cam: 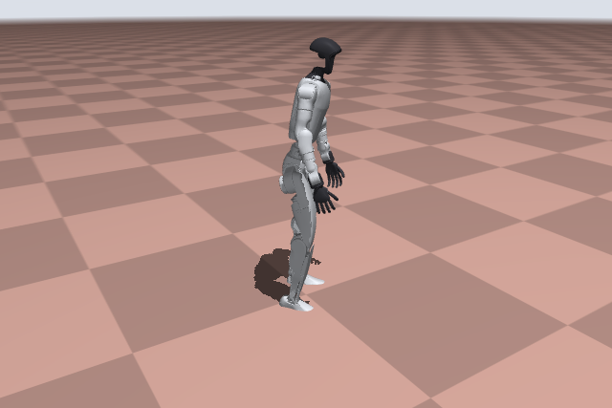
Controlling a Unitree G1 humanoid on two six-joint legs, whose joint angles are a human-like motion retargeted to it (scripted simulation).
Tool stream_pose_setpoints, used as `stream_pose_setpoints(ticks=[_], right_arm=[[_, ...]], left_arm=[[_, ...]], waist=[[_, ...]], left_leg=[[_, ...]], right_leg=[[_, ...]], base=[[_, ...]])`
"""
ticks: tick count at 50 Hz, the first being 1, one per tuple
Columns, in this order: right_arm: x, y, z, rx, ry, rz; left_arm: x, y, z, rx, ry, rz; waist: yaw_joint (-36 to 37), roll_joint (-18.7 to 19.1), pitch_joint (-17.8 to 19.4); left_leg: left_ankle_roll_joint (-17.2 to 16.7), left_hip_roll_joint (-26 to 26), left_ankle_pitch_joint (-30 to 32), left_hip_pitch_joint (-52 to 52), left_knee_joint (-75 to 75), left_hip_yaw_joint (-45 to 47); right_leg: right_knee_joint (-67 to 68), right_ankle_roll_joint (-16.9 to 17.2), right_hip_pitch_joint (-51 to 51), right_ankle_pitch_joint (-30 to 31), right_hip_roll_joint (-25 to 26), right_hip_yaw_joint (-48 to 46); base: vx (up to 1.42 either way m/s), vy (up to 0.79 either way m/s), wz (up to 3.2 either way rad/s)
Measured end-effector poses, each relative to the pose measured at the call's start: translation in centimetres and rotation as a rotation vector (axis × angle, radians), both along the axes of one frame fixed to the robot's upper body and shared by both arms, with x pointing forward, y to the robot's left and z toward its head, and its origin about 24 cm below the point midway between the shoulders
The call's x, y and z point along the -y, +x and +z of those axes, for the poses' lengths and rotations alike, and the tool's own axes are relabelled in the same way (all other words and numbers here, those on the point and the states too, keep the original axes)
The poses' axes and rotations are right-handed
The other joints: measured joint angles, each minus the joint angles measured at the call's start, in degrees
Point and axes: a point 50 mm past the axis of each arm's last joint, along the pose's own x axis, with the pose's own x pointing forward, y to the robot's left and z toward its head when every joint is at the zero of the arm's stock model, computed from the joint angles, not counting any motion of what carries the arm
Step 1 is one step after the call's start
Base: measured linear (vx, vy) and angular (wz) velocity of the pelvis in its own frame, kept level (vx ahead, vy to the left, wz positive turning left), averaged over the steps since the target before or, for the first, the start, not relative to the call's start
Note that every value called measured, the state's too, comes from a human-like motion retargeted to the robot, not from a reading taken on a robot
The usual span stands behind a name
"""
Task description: Walk
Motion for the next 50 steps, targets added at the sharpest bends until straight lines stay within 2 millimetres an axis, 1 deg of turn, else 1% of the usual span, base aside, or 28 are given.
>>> stream_pose_setpoints(ticks=[2, 3, 4, 5, 6, 7, 8, 11, 18, 23, 25, 27, 28, 30, 32, 33, 34, 35, 36, 37, 38, 40, 42, 43, 45, 47, 48, 50], right_arm=[[-0.3, -0.1, -0.1, 0.002, 0.005, 0.002], [-0.8, -1.0, -0.5, -0.011, 0.008, 0.003], [-0.8, -0.7, -0.4, -0.008, 0.009, 0.005], [-0.4, 0.2, 0.0, 0.004, 0.011, 0.008], [-0.4, 0.3, 0.1, 0.004, 0.013, 0.011], [-0.5, 0.1, 0.0, -0.003, 0.016, 0.014], [-0.9, -0.9, -0.5, -0.021, 0.019, 0.018], [-0.5, 0.2, 0.0, -0.014, 0.030, 0.035], [-0.9, 0.2, -0.1, -0.030, 0.052, 0.062], [-1.1, -0.3, -0.3, -0.046, 0.066, 0.056], [-1.7, -2.1, -1.1, -0.077, 0.068, 0.047], [-1.0, -1.2, -0.7, -0.069, 0.069, 0.041], [-0.9, -1.2, -0.7, -0.071, 0.067, 0.036], [-1.3, -3.0, -1.4, -0.099, 0.061, 0.024], [-0.6, -2.3, -1.1, -0.093, 0.051, 0.018], [-0.7, -3.2, -1.4, -0.106, 0.044, 0.012], [-0.4, -3.1, -1.3, -0.105, 0.037, 0.008], [0.1, -2.4, -1.0, -0.096, 0.030, 0.006], [0.0, -3.2, -1.3, -0.105, 0.020, 0.001], [0.1, -3.5, -1.4, -0.108, 0.011, -0.002], [0.6, -2.7, -1.0, -0.096, 0.004, -0.001], [0.4, -3.5, -1.3, -0.102, -0.012, -0.003], [1.0, -2.2, -0.7, -0.080, -0.023, 0.004], [0.6, -2.8, -1.0, -0.087, -0.027, 0.007], [1.0, -1.6, -0.5, -0.067, -0.030, 0.017], [0.3, -2.4, -0.9, -0.076, -0.034, 0.024], [0.6, -1.6, -0.6, -0.064, -0.035, 0.030], [0.0, -2.5, -1.0, -0.077, -0.037, 0.038]], left_arm=[[0.0, 0.0, 0.0, 0.007, 0.007, 0.010], [0.5, -0.9, -0.3, -0.004, 0.007, 0.017], [0.3, -0.6, -0.2, 0.003, 0.011, 0.024], [-0.2, 0.3, 0.2, 0.018, 0.017, 0.033], [-0.2, 0.4, 0.2, 0.017, 0.014, 0.040], [0.0, 0.0, 0.0, 0.010, 0.011, 0.047], [0.5, -1.1, -0.4, -0.010, 0.006, 0.054], [-0.1, -0.4, -0.2, -0.007, 0.006, 0.072], [-0.4, -0.9, -0.3, -0.027, 0.005, 0.100], [-0.8, -1.1, -0.3, -0.035, 0.012, 0.104], [-0.1, -2.9, -0.9, -0.064, 0.011, 0.101], [-0.9, -1.8, -0.5, -0.054, 0.017, 0.101], [-0.9, -1.8, -0.5, -0.055, 0.017, 0.099], [-0.1, -3.4, -1.0, -0.083, 0.012, 0.094], [-0.7, -2.7, -0.7, -0.077, 0.017, 0.090], [-0.2, -3.5, -1.0, -0.092, 0.015, 0.087], [-0.4, -3.4, -1.0, -0.091, 0.017, 0.085], [-0.8, -2.8, -0.8, -0.083, 0.020, 0.084], [-0.3, -3.6, -1.0, -0.097, 0.018, 0.081], [-0.1, -3.9, -1.1, -0.103, 0.017, 0.078], [-0.5, -3.3, -0.9, -0.095, 0.020, 0.077], [0.3, -4.3, -1.3, -0.111, 0.016, 0.069], [-0.2, -3.5, -1.0, -0.100, 0.019, 0.063], [0.3, -4.3, -1.3, -0.112, 0.014, 0.061], [-0.1, -3.3, -1.0, -0.100, 0.016, 0.056], [0.7, -4.4, -1.4, -0.116, 0.008, 0.051], [0.3, -3.7, -1.2, -0.106, 0.008, 0.048], [1.1, -4.8, -1.5, -0.122, -0.001, 0.045]], waist=[[0.0, -0.3, -0.1], [-0.2, -1.1, -1.4], [-0.2, -1.1, -1.1], [-0.3, -0.7, 0.0], [-0.2, -0.5, 0.6], [-0.3, -0.6, 0.6], [-0.5, -1.3, -0.8], [-0.5, -0.6, 1.1], [-0.6, -0.7, 1.9], [-0.6, -0.8, 1.6], [-1.1, -1.9, -1.8], [-0.8, -1.1, 0.1], [-0.7, -0.9, 0.4], [-0.9, -1.7, -2.4], [-0.7, -1.0, -1.2], [-0.7, -1.4, -2.6], [-0.6, -1.2, -2.4], [-0.4, -0.7, -1.2], [-0.4, -1.0, -2.6], [-0.3, -1.0, -3.2], [-0.1, -0.6, -2.0], [0.0, -0.9, -3.8], [0.4, -0.1, -2.2], [0.4, -0.4, -3.6], [0.7, 0.3, -2.0], [0.8, 0.0, -3.8], [0.9, 0.5, -2.6], [1.0, 0.2, -4.5]], left_leg=[[-0.1, -0.1, 0.6, -1.7, 1.0, -0.1], [0.0, -0.7, 1.1, -3.4, 1.7, 0.2], [-0.3, -0.5, 1.6, -4.2, 2.1, -0.1], [-0.7, 0.0, 2.1, -4.5, 2.3, -0.7], [-1.1, 0.4, 2.9, -5.0, 2.6, -1.0], [-1.4, 0.5, 3.7, -6.0, 3.0, -1.2], [-1.4, 0.0, 4.6, -7.9, 3.7, -1.1], [-2.4, 1.3, 6.3, -8.6, 3.4, -2.3], [-3.8, 2.2, 8.8, -9.9, 2.2, -3.3], [-4.5, 2.3, 9.8, -9.5, 0.9, -3.6], [-4.3, 0.9, 10.8, -11.4, 0.2, -3.1], [-4.8, 1.8, 10.6, -9.7, -0.3, -3.8], [-5.0, 1.9, 10.7, -9.1, -0.5, -3.9], [-4.8, 0.7, 11.5, -10.3, -1.3, -3.5], [-5.1, 1.4, 11.2, -8.9, -1.6, -4.0], [-5.0, 0.8, 11.7, -9.6, -2.0, -3.8], [-5.0, 1.0, 11.5, -9.1, -2.1, -3.9], [-5.2, 1.5, 10.9, -8.2, -2.0, -4.2], [-5.1, 1.0, 11.4, -8.8, -2.4, -3.9], [-5.0, 0.8, 11.4, -8.9, -2.6, -3.8], [-5.1, 1.4, 10.8, -8.0, -2.4, -4.1], [-4.8, 0.7, 10.6, -8.8, -2.8, -3.6], [-4.8, 1.4, 9.4, -7.6, -2.3, -3.8], [-4.6, 0.9, 9.4, -8.4, -2.4, -3.5], [-4.7, 1.7, 8.3, -7.3, -1.9, -3.7], [-4.4, 1.1, 8.3, -8.2, -2.0, -3.3], [-4.4, 1.6, 7.8, -7.4, -1.8, -3.4], [-4.1, 1.1, 8.1, -8.2, -2.3, -3.0]], right_leg=[[1.0, 0.0, -1.8, 0.6, -0.2, 0.4], [3.5, 0.2, -4.4, 0.3, -0.9, 1.1], [3.5, 0.2, -4.9, 0.9, -0.8, 1.1], [2.3, 0.1, -4.5, 2.1, -0.2, 0.7], [1.8, 0.2, -4.6, 3.3, 0.2, 0.8], [2.3, 0.3, -5.5, 4.2, 0.2, 1.1], [4.3, 0.6, -8.1, 4.3, -0.3, 1.9], [2.4, 0.9, -7.8, 7.0, 1.1, 1.7], [1.5, 1.2, -9.2, 9.2, 2.3, 2.2], [1.5, 1.4, -9.4, 9.2, 2.4, 2.3], [4.9, 1.6, -13.1, 7.8, 1.0, 3.1], [2.6, 1.3, -10.4, 8.2, 1.9, 2.3], [2.1, 1.2, -9.6, 8.3, 2.0, 2.2], [4.8, 1.3, -12.4, 6.9, 0.9, 2.9], [3.0, 1.1, -10.2, 7.3, 1.5, 2.2], [4.3, 1.2, -11.6, 6.7, 0.9, 2.6], [3.7, 1.1, -10.9, 6.6, 1.1, 2.3], [2.2, 0.9, -9.2, 6.8, 1.6, 1.8], [3.5, 0.9, -10.5, 6.3, 1.1, 2.1], [3.8, 0.9, -10.9, 6.0, 0.9, 2.1], [2.3, 0.8, -9.1, 6.2, 1.3, 1.6], [3.9, 0.8, -10.7, 4.9, 0.6, 1.9], [1.7, 0.5, -8.3, 5.1, 1.2, 1.2], [2.9, 0.4, -9.6, 4.4, 0.7, 1.4], [0.7, 0.2, -7.1, 4.8, 1.4, 0.8], [1.9, 0.3, -8.7, 4.1, 0.8, 1.2], [0.3, 0.3, -7.0, 4.7, 1.3, 0.8], [1.2, 0.4, -8.5, 4.3, 0.7, 1.0]], base=[[-0.03, -0.02, 0.02], [-0.05, -0.04, 0.07], [0.00, 0.00, 0.00], [0.00, 0.00, 0.00], [0.00, 0.00, 0.00], [-0.06, -0.04, 0.03], [-0.06, -0.04, 0.05], [0.00, 0.00, 0.00], [0.00, 0.00, 0.00], [0.00, 0.00, 0.00], [0.03, -0.02, 0.21], [0.00, 0.00, 0.00], [0.00, 0.00, 0.00], [0.00, 0.00, 0.00], [0.00, 0.00, 0.00], [0.00, 0.00, 0.00], [0.00, 0.00, 0.00], [0.00, 0.00, 0.00], [0.00, 0.00, 0.00], [0.00, 0.00, 0.00], [0.00, 0.00, 0.00], [0.00, 0.00, 0.00], [0.00, 0.00, 0.00], [0.00, 0.00, 0.00], [0.00, 0.00, 0.00], [0.00, 0.00, 0.00], [0.00, 0.00, 0.00], [0.00, 0.00, 0.00]])
